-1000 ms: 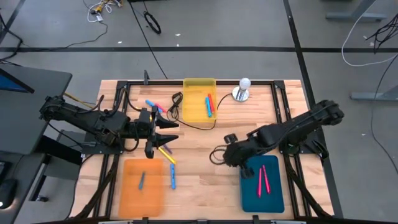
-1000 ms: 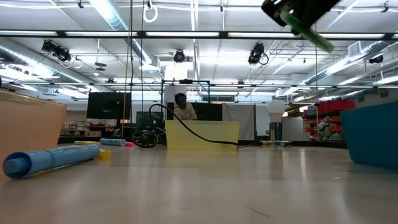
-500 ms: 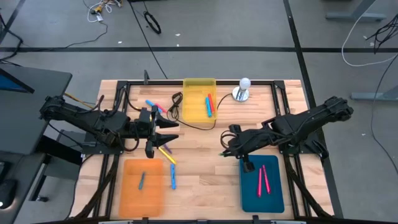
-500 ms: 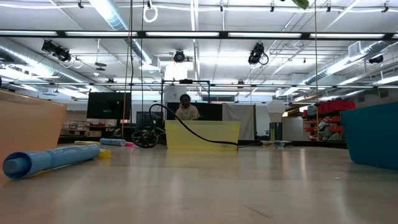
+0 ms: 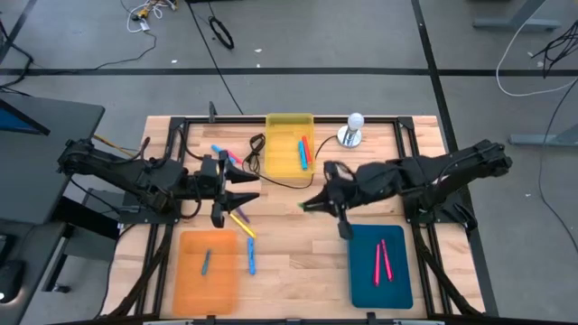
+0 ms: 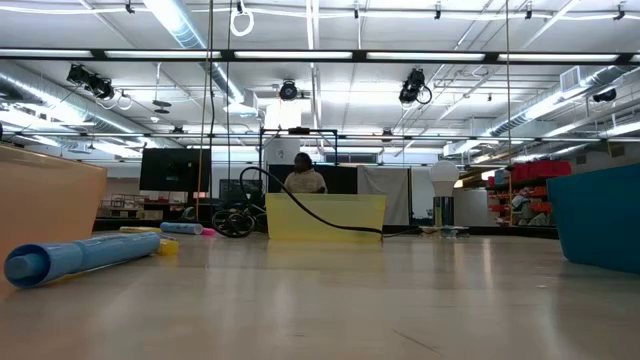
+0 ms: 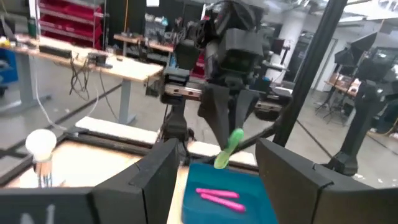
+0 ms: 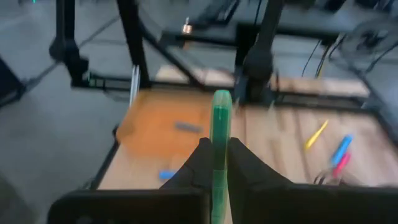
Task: Pick & Place Markers
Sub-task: Put the green pen into the orange bin
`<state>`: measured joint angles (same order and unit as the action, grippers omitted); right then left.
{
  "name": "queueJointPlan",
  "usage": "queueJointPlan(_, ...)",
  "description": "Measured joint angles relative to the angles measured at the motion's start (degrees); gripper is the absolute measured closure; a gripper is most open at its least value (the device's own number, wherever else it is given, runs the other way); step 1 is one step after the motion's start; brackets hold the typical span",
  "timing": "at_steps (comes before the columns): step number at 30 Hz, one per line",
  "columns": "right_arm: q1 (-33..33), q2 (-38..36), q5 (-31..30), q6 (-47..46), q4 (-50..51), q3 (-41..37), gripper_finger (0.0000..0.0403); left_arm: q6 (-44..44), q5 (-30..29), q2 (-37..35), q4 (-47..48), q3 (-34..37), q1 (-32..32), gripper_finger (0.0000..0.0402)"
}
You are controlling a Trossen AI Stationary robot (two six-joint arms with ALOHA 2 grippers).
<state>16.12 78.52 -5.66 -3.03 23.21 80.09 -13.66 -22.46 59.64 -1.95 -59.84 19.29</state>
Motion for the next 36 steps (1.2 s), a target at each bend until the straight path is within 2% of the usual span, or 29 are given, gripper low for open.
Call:
queueJointPlan(6,-3.7,0.2,0.2,2.1,-1.8,5.5,0.039,2.3,-1.2,0.0,0.7,-3.0,-1.8,0.0179)
queueJointPlan(15,-7.0,0.9,0.8,2.2,-5.7,12.5,0.039,4.8,2.8,3.1,4.3,-10.6,-5.1,0.0179)
queueJointPlan(21,-7.3,5.0,3.9,2.3,-6.1,19.4,0.039,7.2,3.0,7.7,9.9,-17.8,-6.5,0.0179)
queueJointPlan(27,-7.7,10.6,6.0,4.5,-5.2,25.9,0.039,7.6,7.5,10.7,10.4,-21.9,-7.9,0.0179)
queueJointPlan(32,-8.0,12.5,6.8,5.6,-4.8,27.3,0.039,7.4,10.5,12.4,10.2,-23.2,-7.9,0.0179)
queueJointPlan(36,-8.2,12.9,6.8,5.1,-5.5,27.3,0.039,7.3,10.8,13.1,10.0,-23.5,-7.2,0.0179)
